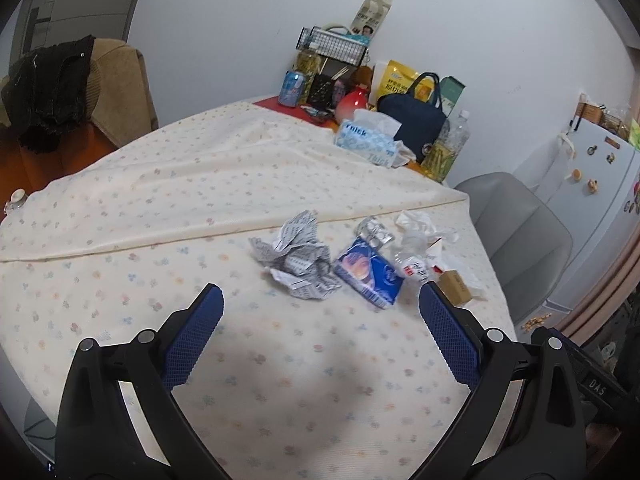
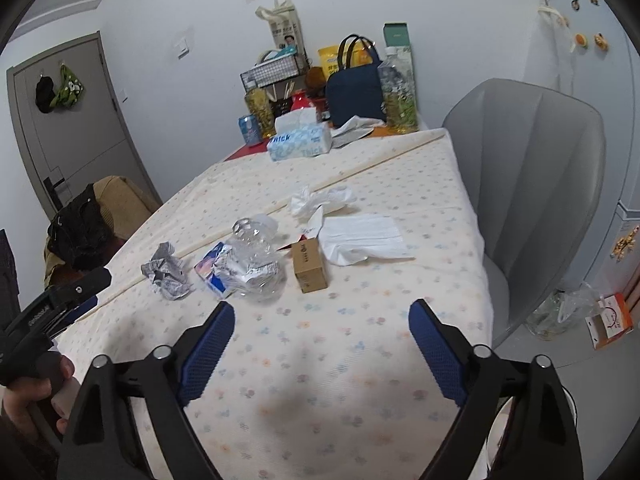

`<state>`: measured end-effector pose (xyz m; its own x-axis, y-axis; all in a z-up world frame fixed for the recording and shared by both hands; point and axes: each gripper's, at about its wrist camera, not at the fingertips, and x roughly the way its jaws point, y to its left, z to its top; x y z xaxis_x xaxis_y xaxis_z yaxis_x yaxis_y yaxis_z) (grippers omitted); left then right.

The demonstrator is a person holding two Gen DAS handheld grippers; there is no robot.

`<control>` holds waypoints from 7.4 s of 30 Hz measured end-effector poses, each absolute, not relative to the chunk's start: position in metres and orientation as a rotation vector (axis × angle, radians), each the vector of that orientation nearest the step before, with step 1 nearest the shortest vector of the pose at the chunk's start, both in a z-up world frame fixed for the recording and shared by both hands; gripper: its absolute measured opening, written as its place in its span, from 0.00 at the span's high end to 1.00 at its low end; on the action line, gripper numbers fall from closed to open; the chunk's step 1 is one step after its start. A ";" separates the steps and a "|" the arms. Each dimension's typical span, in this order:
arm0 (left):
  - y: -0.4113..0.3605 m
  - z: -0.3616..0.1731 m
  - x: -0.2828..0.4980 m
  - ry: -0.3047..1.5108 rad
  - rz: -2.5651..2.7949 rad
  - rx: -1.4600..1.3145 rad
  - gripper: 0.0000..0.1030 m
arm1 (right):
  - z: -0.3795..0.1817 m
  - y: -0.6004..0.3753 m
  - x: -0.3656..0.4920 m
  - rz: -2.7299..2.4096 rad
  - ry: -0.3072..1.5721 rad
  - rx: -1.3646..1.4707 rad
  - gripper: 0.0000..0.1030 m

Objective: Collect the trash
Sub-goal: 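Move both tools back over the table toward the crumpled printed paper, then grasp the crumpled printed paper with the left tool while the right tool grasps the cardboard box, then carry the crumpled paper and cardboard box in both tools over the white bin, then open both tools to drop the paper and box into the bin, then move both tools back over the table toward the plastic water bottle, then close the left tool on the plastic water bottle, then grasp the white tissue with the right tool while the left tool holds the bottle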

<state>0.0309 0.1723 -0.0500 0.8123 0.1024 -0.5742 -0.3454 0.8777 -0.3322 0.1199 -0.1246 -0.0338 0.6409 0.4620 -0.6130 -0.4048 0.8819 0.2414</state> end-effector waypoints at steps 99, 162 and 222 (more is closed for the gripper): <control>-0.202 -0.073 0.178 0.838 -0.503 -0.251 0.69 | -0.086 -0.441 0.112 -0.047 0.772 0.346 0.36; 0.014 -0.042 0.132 0.635 -0.080 -0.456 0.06 | -0.037 -0.322 0.132 0.096 0.724 0.256 0.07; 0.102 -0.066 0.119 0.586 0.038 -0.641 0.70 | -0.061 -0.125 0.192 0.467 0.877 0.106 0.91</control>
